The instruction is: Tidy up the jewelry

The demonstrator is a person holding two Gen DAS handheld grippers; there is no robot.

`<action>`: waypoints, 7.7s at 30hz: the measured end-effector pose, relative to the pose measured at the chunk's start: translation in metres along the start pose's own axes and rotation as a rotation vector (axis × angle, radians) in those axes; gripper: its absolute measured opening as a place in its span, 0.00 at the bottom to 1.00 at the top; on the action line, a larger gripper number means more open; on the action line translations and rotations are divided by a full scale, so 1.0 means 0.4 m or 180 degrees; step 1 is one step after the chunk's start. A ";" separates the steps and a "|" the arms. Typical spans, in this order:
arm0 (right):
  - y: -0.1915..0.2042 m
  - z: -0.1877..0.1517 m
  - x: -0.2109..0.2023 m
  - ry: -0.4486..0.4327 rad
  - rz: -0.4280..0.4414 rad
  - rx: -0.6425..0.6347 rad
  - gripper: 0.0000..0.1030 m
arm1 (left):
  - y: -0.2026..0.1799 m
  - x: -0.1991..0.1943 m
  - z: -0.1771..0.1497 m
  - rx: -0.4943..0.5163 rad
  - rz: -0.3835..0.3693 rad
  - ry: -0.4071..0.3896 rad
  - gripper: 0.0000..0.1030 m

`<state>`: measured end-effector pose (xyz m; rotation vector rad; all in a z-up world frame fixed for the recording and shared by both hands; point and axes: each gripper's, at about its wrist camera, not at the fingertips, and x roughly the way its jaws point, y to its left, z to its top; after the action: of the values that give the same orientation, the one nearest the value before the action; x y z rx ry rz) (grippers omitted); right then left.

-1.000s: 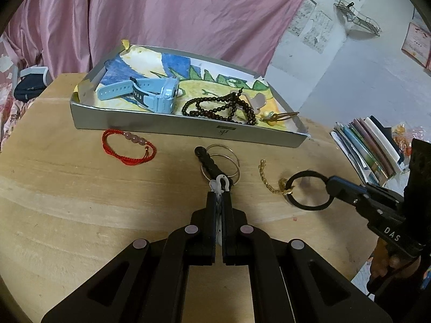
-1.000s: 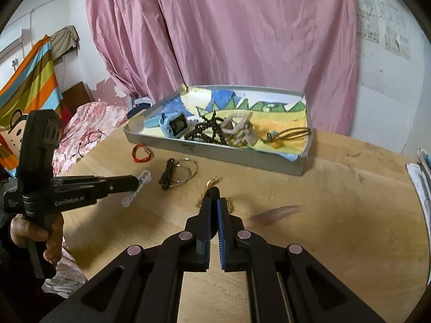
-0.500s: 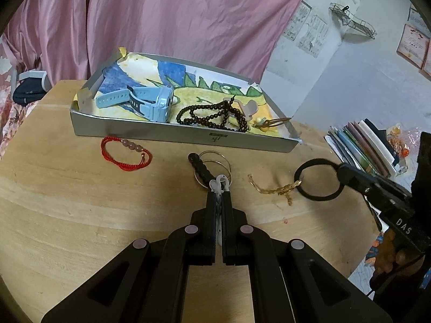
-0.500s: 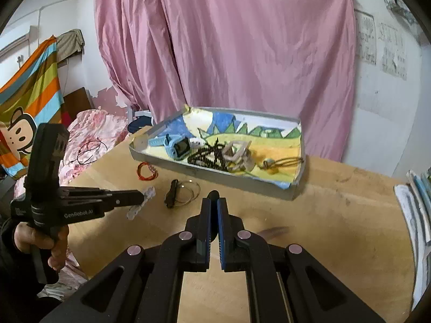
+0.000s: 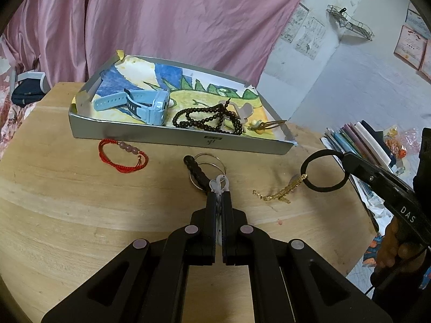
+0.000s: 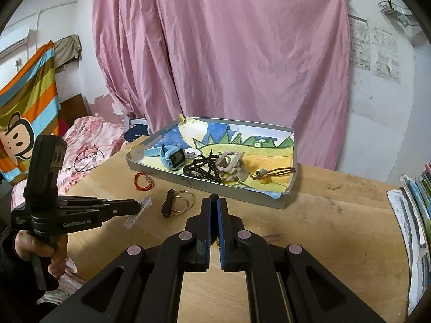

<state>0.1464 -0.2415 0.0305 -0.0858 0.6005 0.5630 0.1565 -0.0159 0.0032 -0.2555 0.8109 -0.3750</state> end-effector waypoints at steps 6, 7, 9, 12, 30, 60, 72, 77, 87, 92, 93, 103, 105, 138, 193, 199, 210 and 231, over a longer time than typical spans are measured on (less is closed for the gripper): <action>-0.021 -0.037 0.044 0.0242 -0.0061 0.0077 0.05 | 0.002 0.007 -0.005 -0.0011 -0.0015 0.0028 0.01; -0.030 -0.049 0.055 0.0313 -0.0084 0.0104 0.05 | 0.002 0.008 -0.006 -0.0013 -0.0021 0.0042 0.01; -0.040 -0.063 0.065 0.0396 -0.0105 0.0134 0.05 | 0.002 0.013 -0.009 -0.0017 -0.0030 0.0064 0.01; -0.062 -0.085 0.081 0.0504 -0.0145 0.0218 0.06 | 0.002 0.022 -0.013 -0.0030 -0.0047 0.0091 0.01; -0.034 -0.107 0.115 0.0660 0.0081 0.0067 0.31 | 0.003 0.059 -0.027 -0.0088 -0.0107 0.0221 0.01; 0.027 -0.099 0.200 0.0914 0.0159 -0.0358 0.06 | 0.029 0.040 -0.033 -0.0183 -0.0089 0.0185 0.01; -0.035 -0.063 0.142 0.0590 0.0370 0.0181 0.03 | 0.019 0.040 -0.031 -0.0169 -0.0098 0.0162 0.01; -0.052 -0.034 0.110 0.0409 0.0489 0.0354 0.03 | 0.011 0.035 -0.023 -0.0149 -0.0103 0.0125 0.01; -0.058 0.033 0.058 0.0083 0.0541 0.0398 0.03 | 0.000 0.012 0.010 -0.0115 -0.0117 -0.0026 0.01; -0.053 0.076 0.034 -0.0078 0.0520 0.0327 0.03 | 0.000 0.001 0.039 -0.0088 -0.0101 -0.0124 0.01; -0.052 0.086 0.032 -0.0110 0.0517 0.0310 0.03 | 0.000 0.000 0.045 -0.0079 -0.0096 -0.0139 0.01; -0.077 0.208 0.058 -0.0435 0.0378 0.0229 0.03 | 0.031 0.014 0.169 -0.0058 -0.0028 -0.0332 0.01; -0.083 0.229 0.078 -0.0481 0.0309 0.0237 0.03 | 0.035 0.028 0.197 -0.0052 -0.0023 -0.0366 0.01; -0.201 0.068 0.234 0.0289 -0.0158 0.0691 0.27 | 0.037 0.179 0.210 -0.0112 0.0192 0.0000 0.45; 0.074 -0.194 0.052 0.0452 -0.0071 0.0319 1.00 | 0.135 -0.173 -0.181 0.0122 0.1251 -0.0364 0.98; 0.073 -0.180 0.066 0.0461 0.0003 0.0332 0.80 | 0.148 -0.140 -0.157 0.0174 0.1045 -0.0238 0.98; 0.057 -0.166 0.098 0.0565 -0.0020 0.0301 0.43 | 0.115 -0.089 -0.081 0.0296 0.0653 -0.0219 0.97; 0.011 -0.128 0.164 0.0818 0.0118 0.0046 0.16 | 0.026 0.089 0.025 0.0246 0.0169 0.0115 0.55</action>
<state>0.1625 -0.2185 -0.0481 -0.1350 0.8575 0.5880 0.1888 -0.0205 -0.0173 -0.1552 0.8352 -0.3611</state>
